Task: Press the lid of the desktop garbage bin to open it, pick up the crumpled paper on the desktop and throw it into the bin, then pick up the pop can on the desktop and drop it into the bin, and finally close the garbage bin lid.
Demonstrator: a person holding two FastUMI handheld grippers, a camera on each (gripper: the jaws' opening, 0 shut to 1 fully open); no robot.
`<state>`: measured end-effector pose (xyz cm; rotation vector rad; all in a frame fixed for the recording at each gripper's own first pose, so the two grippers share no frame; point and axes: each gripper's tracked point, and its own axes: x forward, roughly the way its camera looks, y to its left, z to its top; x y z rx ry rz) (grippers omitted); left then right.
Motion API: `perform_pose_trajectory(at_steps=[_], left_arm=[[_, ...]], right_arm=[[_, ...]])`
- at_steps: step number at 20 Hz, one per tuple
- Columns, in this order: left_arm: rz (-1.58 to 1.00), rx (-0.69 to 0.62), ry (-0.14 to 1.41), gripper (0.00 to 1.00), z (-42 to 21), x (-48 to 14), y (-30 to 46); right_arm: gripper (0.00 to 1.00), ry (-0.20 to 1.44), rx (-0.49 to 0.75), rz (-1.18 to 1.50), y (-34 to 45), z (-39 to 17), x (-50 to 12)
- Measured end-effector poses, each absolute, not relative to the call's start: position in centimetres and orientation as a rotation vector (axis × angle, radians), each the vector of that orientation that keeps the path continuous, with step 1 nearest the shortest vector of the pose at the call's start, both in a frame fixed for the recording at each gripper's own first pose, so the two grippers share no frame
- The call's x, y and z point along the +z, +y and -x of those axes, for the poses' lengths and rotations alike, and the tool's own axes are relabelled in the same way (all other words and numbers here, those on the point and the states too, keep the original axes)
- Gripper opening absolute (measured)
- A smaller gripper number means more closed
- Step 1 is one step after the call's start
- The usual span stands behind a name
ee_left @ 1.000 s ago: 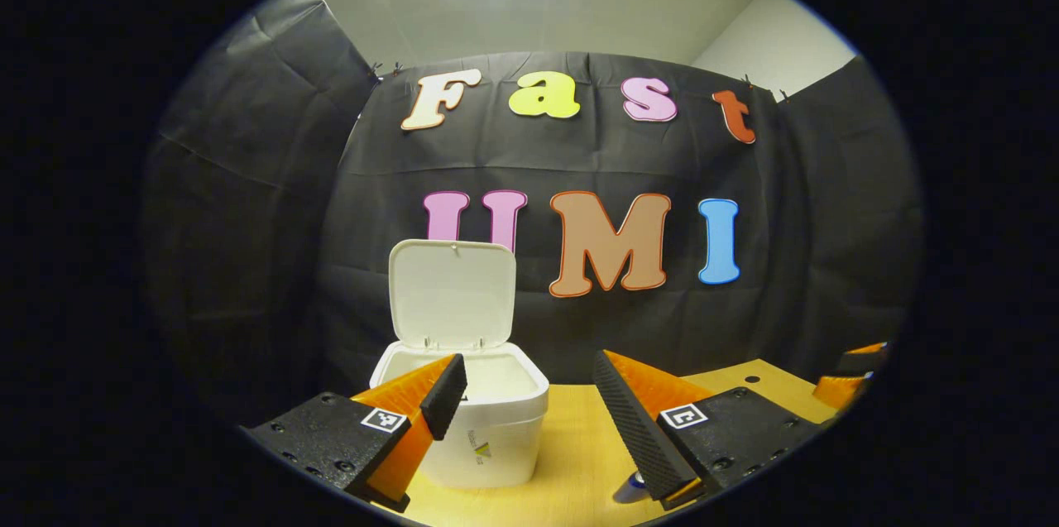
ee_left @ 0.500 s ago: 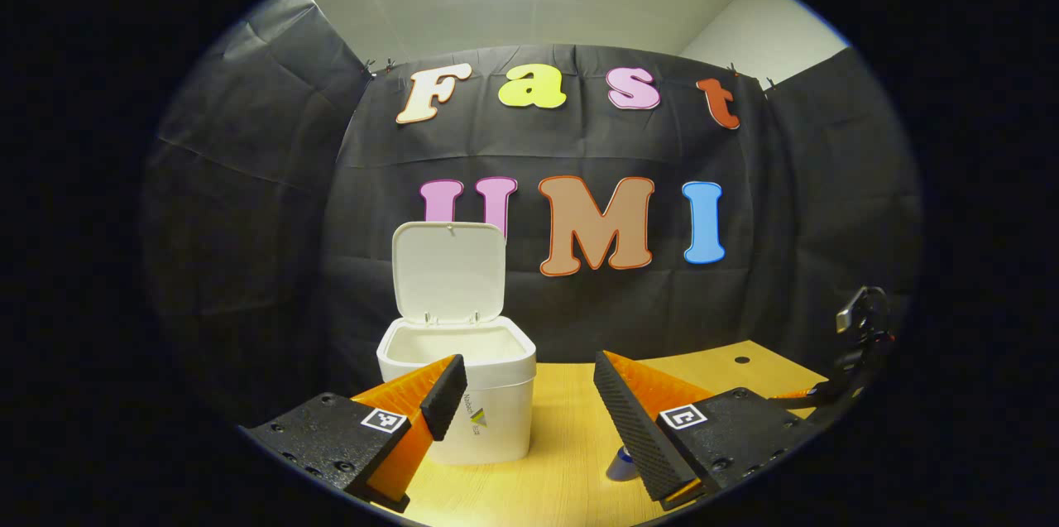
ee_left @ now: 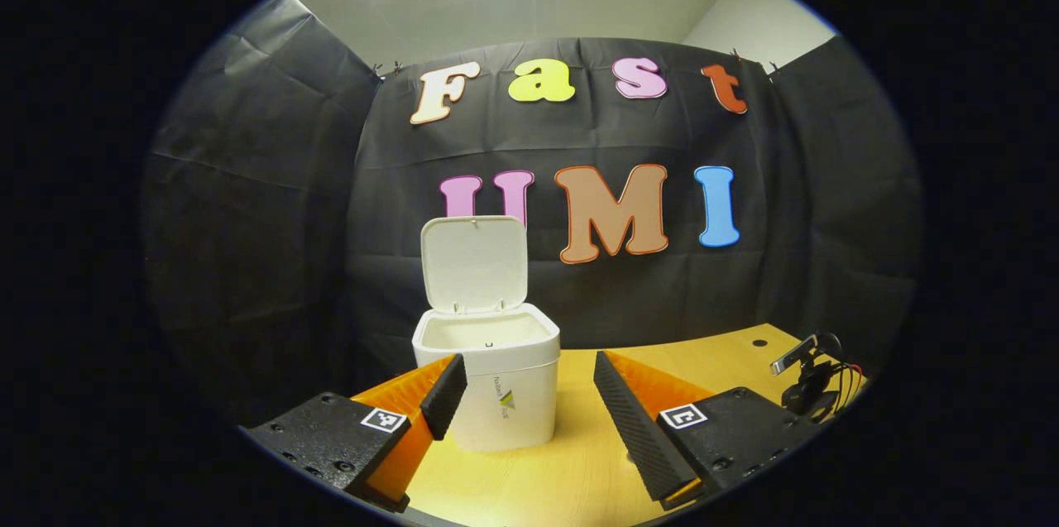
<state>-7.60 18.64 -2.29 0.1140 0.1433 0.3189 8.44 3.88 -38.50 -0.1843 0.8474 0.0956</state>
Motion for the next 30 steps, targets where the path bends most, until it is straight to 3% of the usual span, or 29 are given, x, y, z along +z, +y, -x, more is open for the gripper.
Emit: perform_pose_trajectory(at_steps=[2,5,6,7,12,24,30], left_arm=[[-0.119,0.33,0.152,0.95,8.0,-2.4,19.0],[-0.118,0.339,0.157,0.95,8.4,-2.5,19.3],[-0.116,0.338,0.156,0.95,8.5,-2.6,19.3],[-0.113,0.338,0.16,0.95,8.5,-2.8,19.3],[-0.099,0.316,0.161,0.95,7.8,-3.2,19.0],[-0.025,0.233,0.18,0.95,6.1,-5.7,17.9],[0.01,0.219,0.202,0.95,6.4,-7.2,18.9]], right_arm=[[0.67,0.889,0.116,0.181,4.6,-8.1,-39.7],[0.42,0.886,0.126,0.196,5.0,-8.0,-39.5],[0.45,0.888,0.139,0.183,5.1,-8.0,-39.5],[0.38,0.891,0.136,0.174,5.1,-8.2,-39.4],[0.39,0.807,0.134,0.121,5.7,-9.5,-36.0],[0.37,0.381,0.332,-0.008,15.0,-14.9,-12.9],[0.37,0.26,0.427,0.015,21.4,-17.4,-7.1]])
